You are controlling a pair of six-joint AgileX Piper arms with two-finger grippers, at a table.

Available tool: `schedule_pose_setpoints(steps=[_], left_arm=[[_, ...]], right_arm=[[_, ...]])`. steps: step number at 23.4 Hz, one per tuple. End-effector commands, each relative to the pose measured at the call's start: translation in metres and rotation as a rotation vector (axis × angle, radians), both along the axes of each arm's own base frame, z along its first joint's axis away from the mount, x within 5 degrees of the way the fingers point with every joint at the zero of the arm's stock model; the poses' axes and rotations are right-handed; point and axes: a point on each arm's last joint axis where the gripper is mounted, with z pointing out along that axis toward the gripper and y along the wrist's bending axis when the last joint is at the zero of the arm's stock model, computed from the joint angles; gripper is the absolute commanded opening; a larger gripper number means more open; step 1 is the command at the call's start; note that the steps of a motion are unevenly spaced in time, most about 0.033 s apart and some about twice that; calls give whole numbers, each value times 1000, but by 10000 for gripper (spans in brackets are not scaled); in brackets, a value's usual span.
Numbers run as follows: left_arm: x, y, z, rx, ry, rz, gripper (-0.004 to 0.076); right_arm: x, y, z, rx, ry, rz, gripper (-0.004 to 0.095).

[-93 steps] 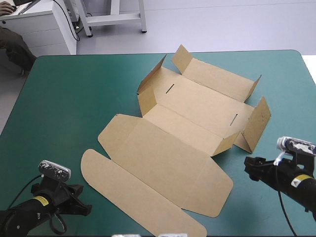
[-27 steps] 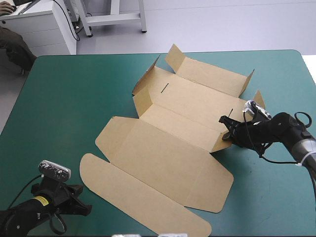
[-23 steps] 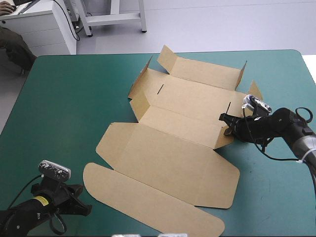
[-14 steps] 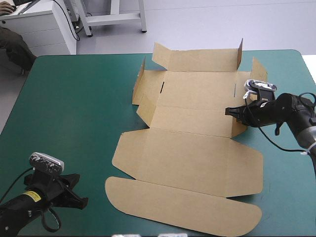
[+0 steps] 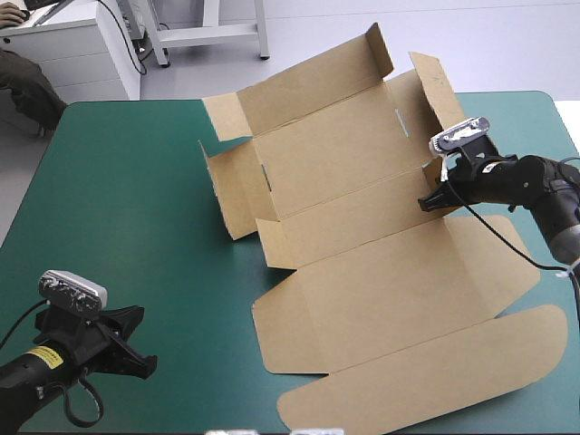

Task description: Fold the box

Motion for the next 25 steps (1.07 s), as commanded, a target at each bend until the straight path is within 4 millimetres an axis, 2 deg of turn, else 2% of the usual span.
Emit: schedule_pose_setpoints(steps=[1,9,12,15,18,22,25], left_arm=[[4,-2,14,-48,-75,11,-8],[4,-2,14,-51,-77,11,-8],[4,-2,14,-56,-72,8,-8],[3,-5,15,-89,-70,-1,-8],[3,-5,15,-97,-68,-4,-8],[3,-5,16,-96,-71,-9,-8],[3,-6,16,-98,-70,-9,-8]], right_arm=[[1,1,31,-86,-222,94,-20],[3,7,38,-181,-356,247,-21],[2,15,41,-229,-420,340,-21],[1,45,39,-341,-499,521,-21],[8,71,38,-342,-531,577,-21],[18,114,27,-384,-565,740,-21],[25,131,16,-413,-558,818,-21]])
